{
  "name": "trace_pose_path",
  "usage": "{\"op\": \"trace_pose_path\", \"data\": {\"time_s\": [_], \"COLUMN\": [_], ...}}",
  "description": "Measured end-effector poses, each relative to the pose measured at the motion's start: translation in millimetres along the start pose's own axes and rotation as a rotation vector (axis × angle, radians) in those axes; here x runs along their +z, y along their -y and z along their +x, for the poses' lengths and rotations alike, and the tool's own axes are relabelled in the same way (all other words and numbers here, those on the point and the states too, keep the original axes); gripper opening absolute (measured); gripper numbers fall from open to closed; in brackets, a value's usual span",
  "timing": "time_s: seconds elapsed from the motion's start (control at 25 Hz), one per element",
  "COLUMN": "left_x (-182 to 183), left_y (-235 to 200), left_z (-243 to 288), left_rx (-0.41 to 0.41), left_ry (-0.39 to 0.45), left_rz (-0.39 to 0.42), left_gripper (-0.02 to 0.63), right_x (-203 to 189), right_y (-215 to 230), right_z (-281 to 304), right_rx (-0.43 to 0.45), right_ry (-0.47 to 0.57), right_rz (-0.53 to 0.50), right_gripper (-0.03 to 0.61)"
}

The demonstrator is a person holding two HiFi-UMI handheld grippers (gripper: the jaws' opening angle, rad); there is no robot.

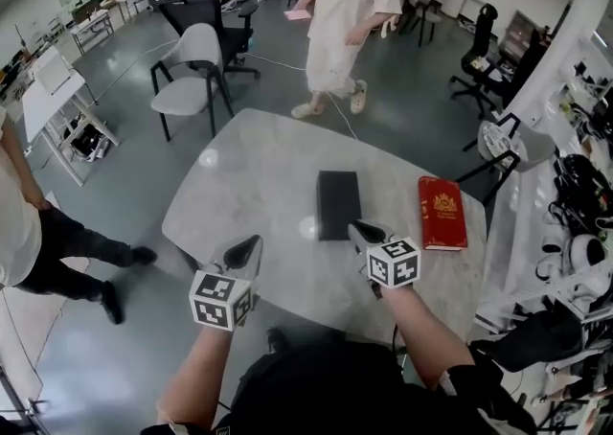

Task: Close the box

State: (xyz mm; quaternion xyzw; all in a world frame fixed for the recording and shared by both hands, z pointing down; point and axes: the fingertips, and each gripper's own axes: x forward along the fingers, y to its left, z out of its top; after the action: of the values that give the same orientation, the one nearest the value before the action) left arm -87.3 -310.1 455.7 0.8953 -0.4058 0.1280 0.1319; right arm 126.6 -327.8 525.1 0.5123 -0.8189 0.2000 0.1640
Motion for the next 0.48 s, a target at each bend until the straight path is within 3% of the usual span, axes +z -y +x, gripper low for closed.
{"op": "trace_pose_path", "data": {"time_s": [0.28,0.48], "left_x": [3.7,9.7], "left_y": [-36.0,-48.9], "left_z": [-30.9,-45.9], "left_rx": [-0.034,-0.007], "left_ry": [0.029,0.059], "left_rz": [0.037,0.060], "left_gripper": [0.009,0.009], "right_x": [19.4,27.3], "right_y": [-67.1,-97.1], "right_z": [-16.1,-35.0], "right_rx": [0.003,0.045], "right_ry": [0.072,0.120], "right_rz": [-0.004,-0.050], "right_gripper": [0.003,0.003]}}
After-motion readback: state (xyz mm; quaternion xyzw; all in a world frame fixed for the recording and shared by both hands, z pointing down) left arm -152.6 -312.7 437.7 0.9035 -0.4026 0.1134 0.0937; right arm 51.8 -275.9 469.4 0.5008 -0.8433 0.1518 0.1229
